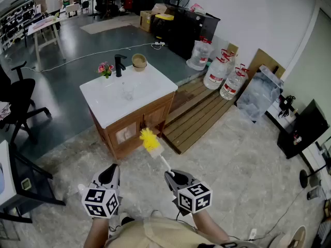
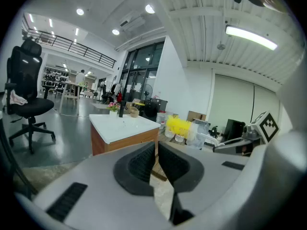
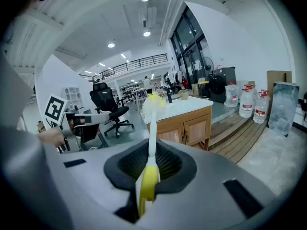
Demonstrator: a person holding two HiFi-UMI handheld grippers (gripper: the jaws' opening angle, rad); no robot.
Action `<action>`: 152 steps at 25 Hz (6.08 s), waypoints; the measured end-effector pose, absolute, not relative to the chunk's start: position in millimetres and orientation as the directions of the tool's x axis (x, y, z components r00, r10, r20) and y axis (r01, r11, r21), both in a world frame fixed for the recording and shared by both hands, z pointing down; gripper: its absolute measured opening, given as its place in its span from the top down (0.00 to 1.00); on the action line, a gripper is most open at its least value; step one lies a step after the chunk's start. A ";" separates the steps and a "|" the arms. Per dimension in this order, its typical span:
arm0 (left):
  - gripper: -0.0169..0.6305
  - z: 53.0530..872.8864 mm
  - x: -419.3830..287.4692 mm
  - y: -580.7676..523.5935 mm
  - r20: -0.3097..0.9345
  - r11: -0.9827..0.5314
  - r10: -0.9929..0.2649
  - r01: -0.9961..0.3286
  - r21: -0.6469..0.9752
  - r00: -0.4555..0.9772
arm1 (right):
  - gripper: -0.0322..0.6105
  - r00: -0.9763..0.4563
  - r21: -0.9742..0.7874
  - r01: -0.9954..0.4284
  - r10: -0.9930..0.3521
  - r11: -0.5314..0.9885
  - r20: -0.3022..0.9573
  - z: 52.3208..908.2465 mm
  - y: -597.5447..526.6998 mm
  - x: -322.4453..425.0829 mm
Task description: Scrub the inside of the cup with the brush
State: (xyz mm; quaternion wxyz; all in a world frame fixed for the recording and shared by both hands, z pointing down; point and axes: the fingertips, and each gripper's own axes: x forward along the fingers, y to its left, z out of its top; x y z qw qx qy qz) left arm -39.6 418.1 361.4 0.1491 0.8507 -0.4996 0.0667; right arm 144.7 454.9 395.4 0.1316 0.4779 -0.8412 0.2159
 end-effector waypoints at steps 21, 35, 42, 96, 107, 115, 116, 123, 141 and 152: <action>0.92 356.5 49.6 403.7 0.243 -0.409 -0.862 -0.894 0.183 0.445 | 0.87 -0.580 -0.279 -0.814 -0.681 0.509 0.447 416.0 449.9 217.8; 0.92 365.6 43.1 329.7 0.237 -0.413 -0.862 -0.892 0.185 0.449 | 0.87 -0.592 -0.291 -0.804 -0.648 0.519 0.480 427.7 415.5 206.4; 0.92 379.2 37.4 274.1 0.264 -0.462 -0.829 -0.870 0.174 0.493 | 0.87 -0.578 -0.290 -0.815 -0.659 0.502 0.482 425.2 356.3 189.9; 0.88 461.8 -40.7 -48.6 0.507 -0.500 -0.710 -0.857 0.126 0.489 | 0.87 -0.457 0.012 -0.723 -0.492 0.691 0.741 457.0 -36.9 117.8; 0.87 477.1 -28.2 -102.5 0.545 -0.542 -0.691 -0.839 0.045 0.475 | 0.87 -0.281 0.240 -0.460 -0.396 0.855 0.874 475.0 -79.7 127.7; 0.82 514.1 0.9 -131.0 0.639 -0.626 -0.592 -0.779 0.019 0.491 | 0.87 -0.168 0.296 -0.240 -0.340 0.924 0.925 468.8 -106.6 124.6; 0.82 517.2 3.1 -132.8 0.647 -0.632 -0.581 -0.775 0.024 0.494 | 0.87 -0.150 0.300 -0.209 -0.334 0.931 0.931 466.0 -110.2 123.7; 0.79 542.2 -11.7 -142.5 0.689 -0.645 -0.533 -0.763 0.044 0.490 | 0.87 -0.016 0.332 -0.036 -0.333 0.943 0.943 458.3 -133.7 110.5; 0.83 580.6 9.1 -147.6 0.768 -0.735 -0.398 -0.675 0.061 0.502 | 0.87 0.184 0.347 0.092 -0.358 0.933 0.915 461.7 -143.7 114.6; 0.87 582.0 12.2 -149.5 0.759 -0.758 -0.413 -0.652 0.019 0.503 | 0.87 0.254 0.312 0.278 -0.383 0.908 0.888 466.7 -146.9 102.6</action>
